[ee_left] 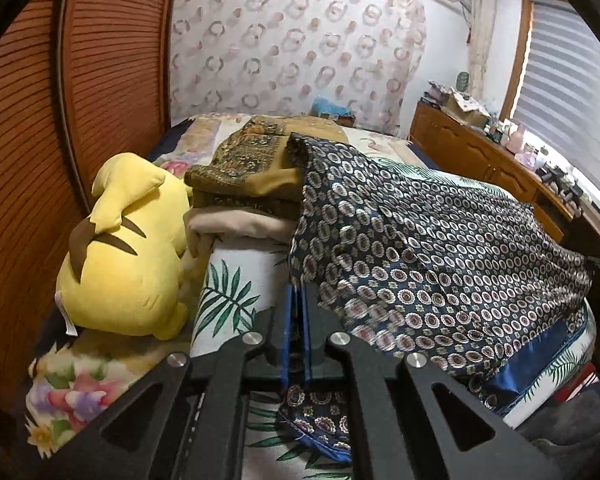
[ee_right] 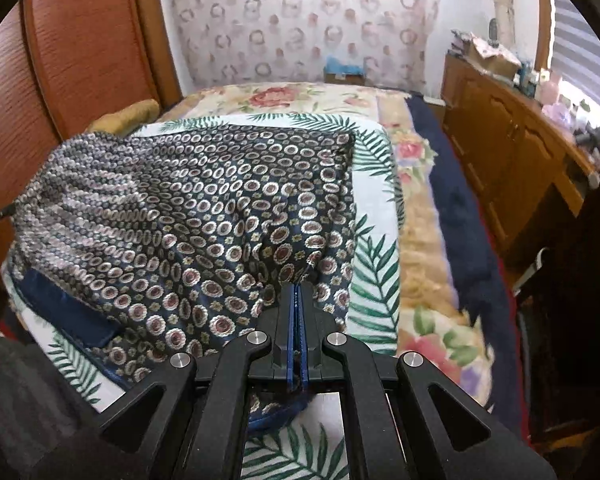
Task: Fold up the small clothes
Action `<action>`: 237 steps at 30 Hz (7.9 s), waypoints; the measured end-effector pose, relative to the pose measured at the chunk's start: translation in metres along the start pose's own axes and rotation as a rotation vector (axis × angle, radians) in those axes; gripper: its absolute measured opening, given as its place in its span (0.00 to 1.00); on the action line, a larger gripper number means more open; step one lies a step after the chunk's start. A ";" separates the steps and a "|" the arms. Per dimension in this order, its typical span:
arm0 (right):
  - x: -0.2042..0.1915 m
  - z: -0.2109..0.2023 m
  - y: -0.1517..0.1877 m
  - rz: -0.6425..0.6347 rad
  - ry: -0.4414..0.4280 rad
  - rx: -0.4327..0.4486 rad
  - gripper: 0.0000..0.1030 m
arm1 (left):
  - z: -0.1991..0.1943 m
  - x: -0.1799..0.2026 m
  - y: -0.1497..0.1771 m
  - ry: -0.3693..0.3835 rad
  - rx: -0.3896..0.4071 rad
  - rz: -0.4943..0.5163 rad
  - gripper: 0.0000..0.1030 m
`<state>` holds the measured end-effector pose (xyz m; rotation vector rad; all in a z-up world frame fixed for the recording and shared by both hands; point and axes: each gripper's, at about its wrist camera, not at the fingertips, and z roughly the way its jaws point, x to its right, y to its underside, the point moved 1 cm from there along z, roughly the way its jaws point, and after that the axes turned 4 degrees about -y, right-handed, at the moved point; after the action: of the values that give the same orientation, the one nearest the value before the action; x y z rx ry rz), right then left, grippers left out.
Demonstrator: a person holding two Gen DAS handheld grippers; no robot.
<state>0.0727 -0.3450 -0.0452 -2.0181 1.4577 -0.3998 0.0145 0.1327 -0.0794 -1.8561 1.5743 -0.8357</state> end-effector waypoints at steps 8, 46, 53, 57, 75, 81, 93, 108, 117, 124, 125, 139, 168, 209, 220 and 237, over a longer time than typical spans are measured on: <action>-0.009 -0.020 -0.013 -0.044 0.055 0.078 0.21 | 0.007 -0.001 0.001 -0.001 -0.038 0.005 0.24; -0.114 0.081 0.000 -0.166 -0.059 0.034 0.64 | 0.028 0.006 0.040 0.002 -0.133 -0.090 0.34; -0.113 0.083 0.000 -0.158 -0.056 0.030 0.64 | 0.031 -0.001 0.039 0.023 -0.122 -0.129 0.29; -0.114 0.085 -0.001 -0.160 -0.053 0.020 0.64 | 0.032 -0.001 0.037 0.016 -0.118 -0.129 0.25; -0.116 0.091 -0.001 -0.157 -0.057 -0.004 0.64 | 0.004 0.019 0.013 0.112 0.033 -0.114 0.00; -0.115 0.087 -0.001 -0.147 -0.062 0.020 0.64 | -0.007 0.056 -0.017 0.174 0.094 -0.027 0.00; -0.110 0.082 0.001 -0.123 -0.059 0.042 0.64 | -0.001 0.132 -0.056 0.297 0.146 0.091 0.00; -0.104 0.073 0.003 -0.092 -0.046 0.082 0.64 | -0.001 0.206 -0.087 0.418 0.161 0.201 0.00; -0.104 0.071 0.004 -0.097 -0.039 0.090 0.64 | 0.030 0.224 -0.081 0.447 0.004 0.260 0.17; -0.105 0.071 0.003 -0.093 -0.040 0.087 0.64 | 0.027 0.200 -0.065 0.386 -0.015 0.230 0.20; -0.105 0.071 0.003 -0.094 -0.040 0.087 0.64 | 0.028 0.196 -0.063 0.367 -0.013 0.226 0.20; -0.133 0.070 -0.032 -0.173 -0.116 0.096 0.64 | 0.034 0.144 -0.039 0.204 -0.021 0.176 0.20; -0.215 0.160 -0.077 -0.299 -0.277 -0.104 0.51 | 0.043 0.123 -0.024 0.186 -0.046 0.118 0.20; -0.043 0.028 -0.020 -0.069 0.005 0.131 0.01 | 0.064 0.238 -0.051 0.319 -0.051 0.327 0.20; -0.011 0.010 -0.003 -0.020 0.080 0.134 0.01 | 0.068 0.251 -0.049 0.319 -0.055 0.332 0.20; 0.001 -0.003 -0.008 -0.031 0.124 0.124 0.41 | 0.087 0.253 -0.067 0.300 -0.053 0.338 0.20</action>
<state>0.0769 -0.3457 -0.0381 -1.9484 1.4392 -0.6229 0.1531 -0.1051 -0.0596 -1.4853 2.0417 -0.9523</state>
